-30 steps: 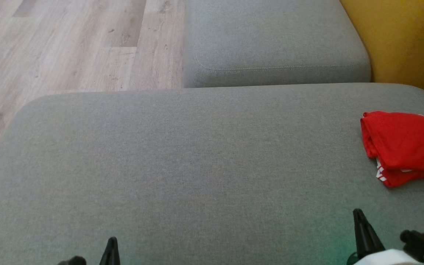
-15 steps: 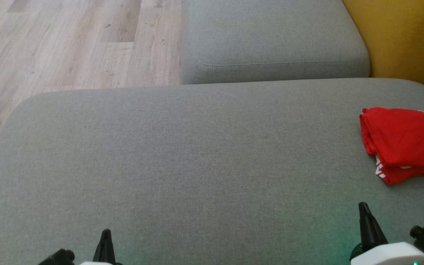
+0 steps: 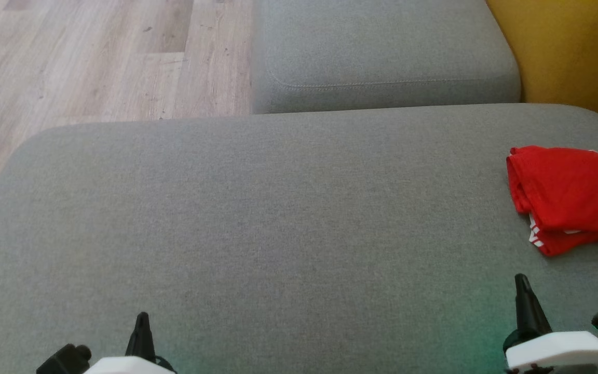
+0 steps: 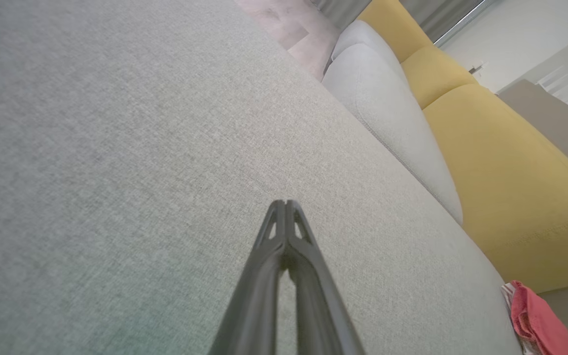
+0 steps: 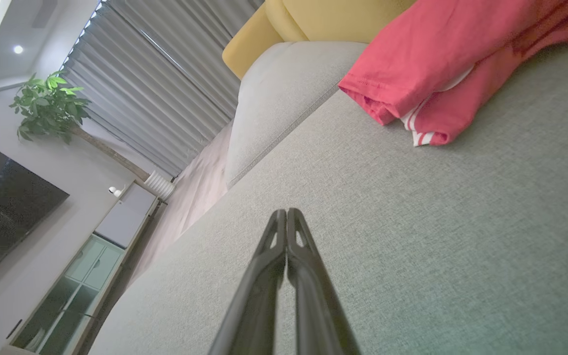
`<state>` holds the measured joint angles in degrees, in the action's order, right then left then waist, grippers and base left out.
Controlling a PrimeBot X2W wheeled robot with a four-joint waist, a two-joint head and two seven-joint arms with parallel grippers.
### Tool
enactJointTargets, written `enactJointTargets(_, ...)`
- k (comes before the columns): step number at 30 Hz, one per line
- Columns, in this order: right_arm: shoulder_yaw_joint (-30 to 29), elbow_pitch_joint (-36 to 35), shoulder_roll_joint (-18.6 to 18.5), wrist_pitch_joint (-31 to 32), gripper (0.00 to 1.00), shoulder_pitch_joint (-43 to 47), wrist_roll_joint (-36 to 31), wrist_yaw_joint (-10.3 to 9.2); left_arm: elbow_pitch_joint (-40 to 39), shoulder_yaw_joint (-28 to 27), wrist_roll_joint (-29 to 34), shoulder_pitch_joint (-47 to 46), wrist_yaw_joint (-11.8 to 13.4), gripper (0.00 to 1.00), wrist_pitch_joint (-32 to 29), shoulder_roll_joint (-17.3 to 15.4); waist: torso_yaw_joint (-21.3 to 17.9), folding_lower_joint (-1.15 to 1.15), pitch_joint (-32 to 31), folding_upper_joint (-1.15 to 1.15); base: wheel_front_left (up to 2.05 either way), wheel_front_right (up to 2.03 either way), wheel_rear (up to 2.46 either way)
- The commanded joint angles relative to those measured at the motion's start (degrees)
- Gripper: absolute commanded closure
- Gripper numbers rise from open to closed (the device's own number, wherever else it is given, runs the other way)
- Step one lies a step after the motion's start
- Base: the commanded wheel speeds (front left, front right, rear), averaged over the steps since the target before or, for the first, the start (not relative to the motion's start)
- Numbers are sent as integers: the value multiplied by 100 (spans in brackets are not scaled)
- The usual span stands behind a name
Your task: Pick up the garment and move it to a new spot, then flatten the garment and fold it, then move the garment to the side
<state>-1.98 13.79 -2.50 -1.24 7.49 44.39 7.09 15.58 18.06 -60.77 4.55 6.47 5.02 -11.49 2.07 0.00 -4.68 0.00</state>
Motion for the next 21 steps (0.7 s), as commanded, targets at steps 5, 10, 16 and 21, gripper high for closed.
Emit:
enactJointTargets(5, -6, -149, -40, 74, 100, -414, 411, 18, -160, -343, -276, -367, -139, 100, -92, 63, -15, 0, 34, 0, 0, 0, 0)
enactJointTargets(10, -36, -137, -41, 124, 100, -484, 735, 20, -160, -496, -489, -419, -232, 100, -168, 120, -29, 0, 67, 0, 0, 0, 0)
enactJointTargets(16, -74, -121, -43, 184, 100, -568, 1124, 22, -159, -681, -745, -481, -343, 100, -259, 188, -46, 0, 107, 0, 0, 0, 0)
enactJointTargets(21, -105, -109, -45, 234, 100, -638, 1447, 23, -159, -835, -958, -533, -436, 100, -336, 246, -60, 0, 141, 0, 0, 0, 0)
